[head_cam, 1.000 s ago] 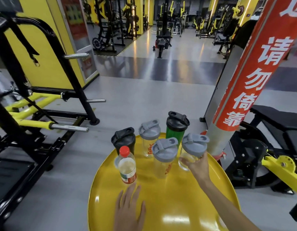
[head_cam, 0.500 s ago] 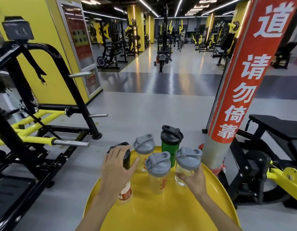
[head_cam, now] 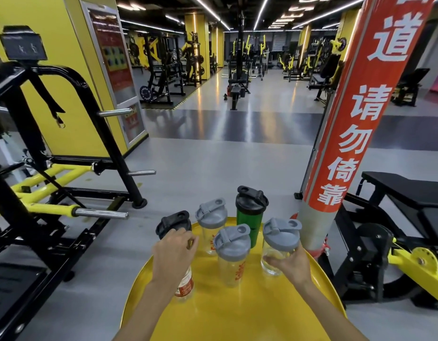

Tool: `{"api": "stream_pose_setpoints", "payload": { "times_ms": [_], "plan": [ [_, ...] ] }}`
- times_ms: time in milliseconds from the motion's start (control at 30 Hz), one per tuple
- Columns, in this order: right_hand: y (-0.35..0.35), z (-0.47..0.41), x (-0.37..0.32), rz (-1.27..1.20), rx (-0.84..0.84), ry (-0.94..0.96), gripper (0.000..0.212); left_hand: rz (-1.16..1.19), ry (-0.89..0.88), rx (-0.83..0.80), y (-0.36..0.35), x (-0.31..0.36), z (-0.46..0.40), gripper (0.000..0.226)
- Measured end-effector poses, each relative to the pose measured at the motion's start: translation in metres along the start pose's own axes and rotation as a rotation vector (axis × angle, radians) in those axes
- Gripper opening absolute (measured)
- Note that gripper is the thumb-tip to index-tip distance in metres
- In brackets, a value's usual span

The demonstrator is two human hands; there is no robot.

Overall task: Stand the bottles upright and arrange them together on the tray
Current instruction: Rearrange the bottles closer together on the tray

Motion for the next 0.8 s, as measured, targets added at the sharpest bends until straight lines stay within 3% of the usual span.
{"api": "stream_pose_setpoints", "payload": {
  "times_ms": [267,500,667,800],
  "plan": [
    [0.032,-0.013,0.016,-0.018,-0.193,-0.079,0.105,0.015,-0.020,0.017,0.005,0.004,0.003,0.025],
    [0.028,-0.006,0.014,-0.033,-0.268,-0.069,0.093,0.029,-0.037,0.026,0.005,0.004,0.003,0.022],
    [0.049,0.006,-0.016,-0.055,-0.434,-0.066,0.122,0.023,-0.050,0.037,0.007,0.005,0.005,0.024],
    [0.108,0.004,-0.079,-0.236,-0.308,-0.042,0.124,0.031,-0.045,0.041,0.009,0.006,0.007,0.027]
  ]
}}
Point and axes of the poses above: each hand's wrist, its own z-axis away from the middle knuckle, its own y-axis out of the back of the hand, x = y × z, the point moved 7 cm from there along -z, towards the middle knuckle, and after that the axes turned 11 degrees about -x, right-handed, at the moved point
